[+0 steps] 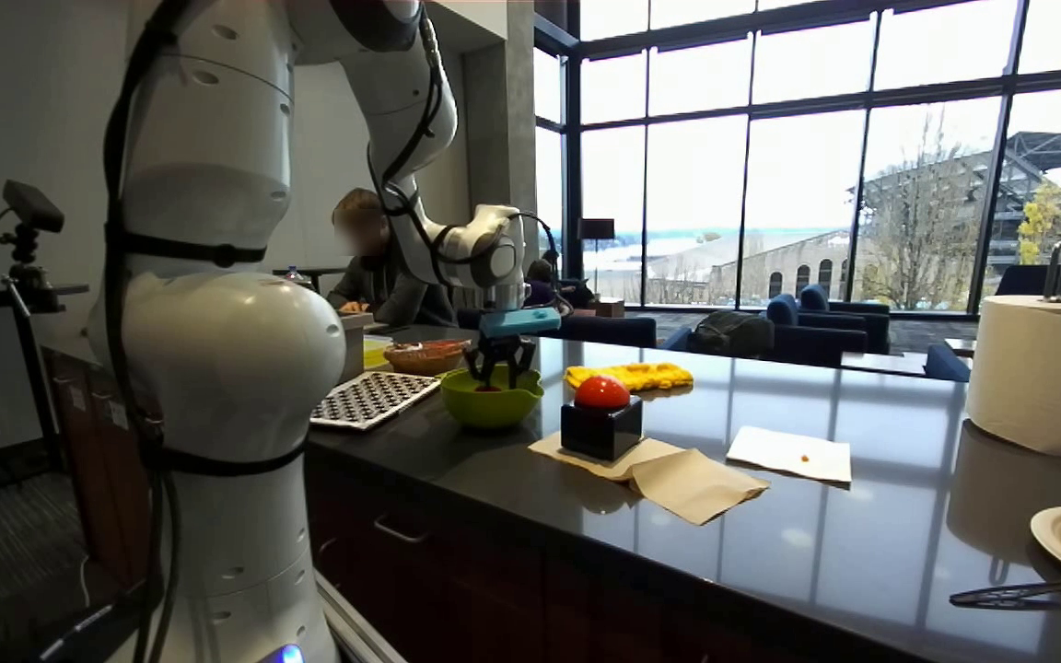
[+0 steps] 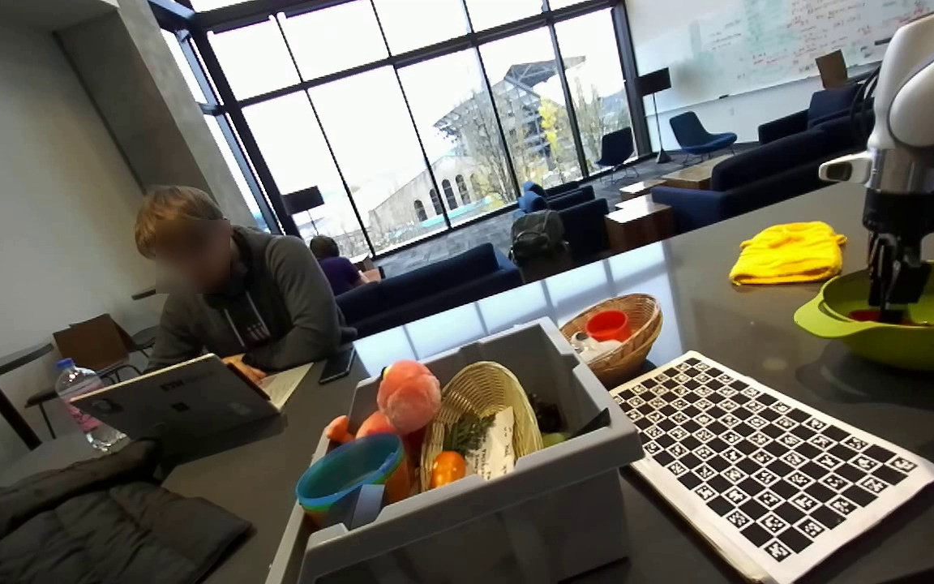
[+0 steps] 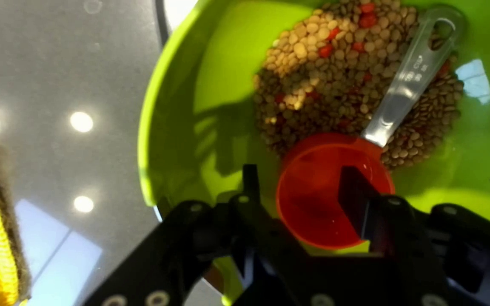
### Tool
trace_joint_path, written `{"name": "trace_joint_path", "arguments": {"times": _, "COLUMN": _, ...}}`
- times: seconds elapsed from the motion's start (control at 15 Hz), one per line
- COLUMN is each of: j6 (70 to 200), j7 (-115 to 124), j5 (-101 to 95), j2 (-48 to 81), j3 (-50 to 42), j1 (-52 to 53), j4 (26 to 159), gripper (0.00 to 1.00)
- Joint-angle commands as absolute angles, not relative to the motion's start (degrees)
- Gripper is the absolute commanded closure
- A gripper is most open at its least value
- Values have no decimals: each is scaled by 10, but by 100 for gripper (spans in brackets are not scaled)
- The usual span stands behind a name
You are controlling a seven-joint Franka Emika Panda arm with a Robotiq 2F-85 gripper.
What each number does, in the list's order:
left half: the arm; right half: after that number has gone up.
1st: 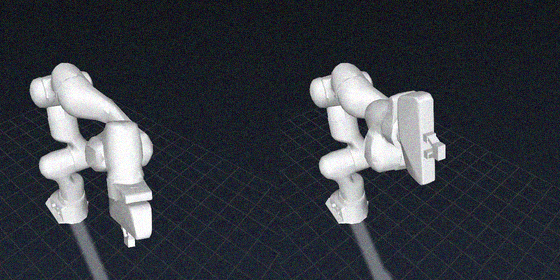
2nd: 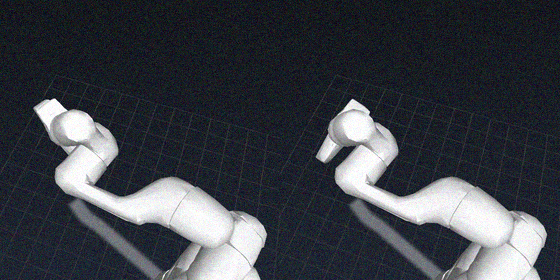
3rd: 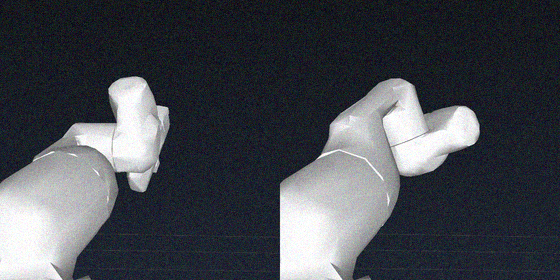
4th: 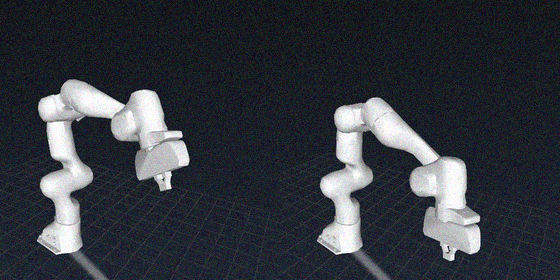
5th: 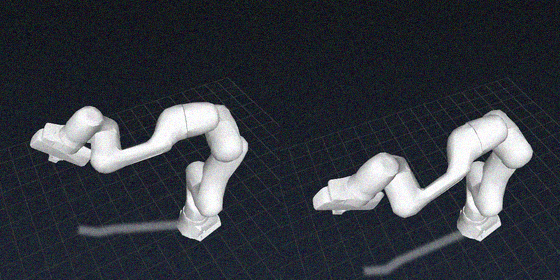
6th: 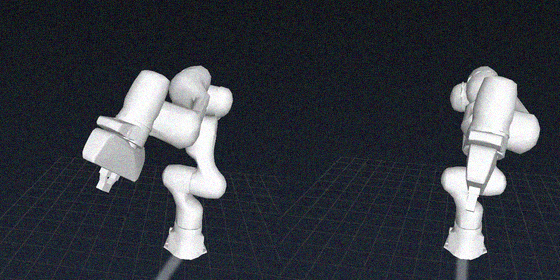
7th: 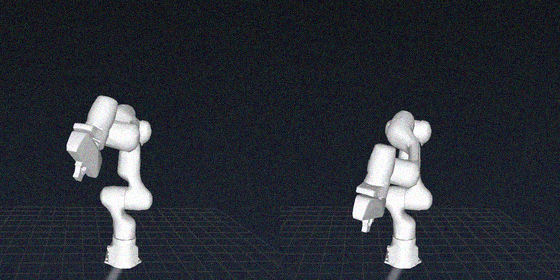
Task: Remove the measuring cup from the green bowl and put it on the counter.
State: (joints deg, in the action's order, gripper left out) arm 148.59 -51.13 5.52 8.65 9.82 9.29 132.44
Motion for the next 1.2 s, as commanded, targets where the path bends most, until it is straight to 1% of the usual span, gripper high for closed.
{"name": "trace_joint_path", "arguments": {"times": 0.0, "j6": 1489, "j7": -514, "j5": 51, "j2": 88, "j3": 108, "j1": 79, "j4": 1320, "gripper": 78}}
{"name": "trace_joint_path", "arguments": {"times": 0.07, "j6": 1487, "j7": -513, "j5": 52, "j2": 86, "j3": 108, "j1": 78, "j4": 1321, "gripper": 84}}
{"name": "trace_joint_path", "arguments": {"times": 0.13, "j6": 1488, "j7": -512, "j5": 52, "j2": 86, "j3": 108, "j1": 78, "j4": 1322, "gripper": 93}}
{"name": "trace_joint_path", "arguments": {"times": 0.2, "j6": 1490, "j7": -511, "j5": 51, "j2": 86, "j3": 108, "j1": 77, "j4": 1323, "gripper": 99}}
{"name": "trace_joint_path", "arguments": {"times": 0.73, "j6": 1489, "j7": -508, "j5": 50, "j2": 80, "j3": 107, "j1": 75, "j4": 1325, "gripper": 99}}
{"name": "trace_joint_path", "arguments": {"times": 1.13, "j6": 1456, "j7": -505, "j5": 22, "j2": 64, "j3": 102, "j1": 75, "j4": 1310, "gripper": 99}}
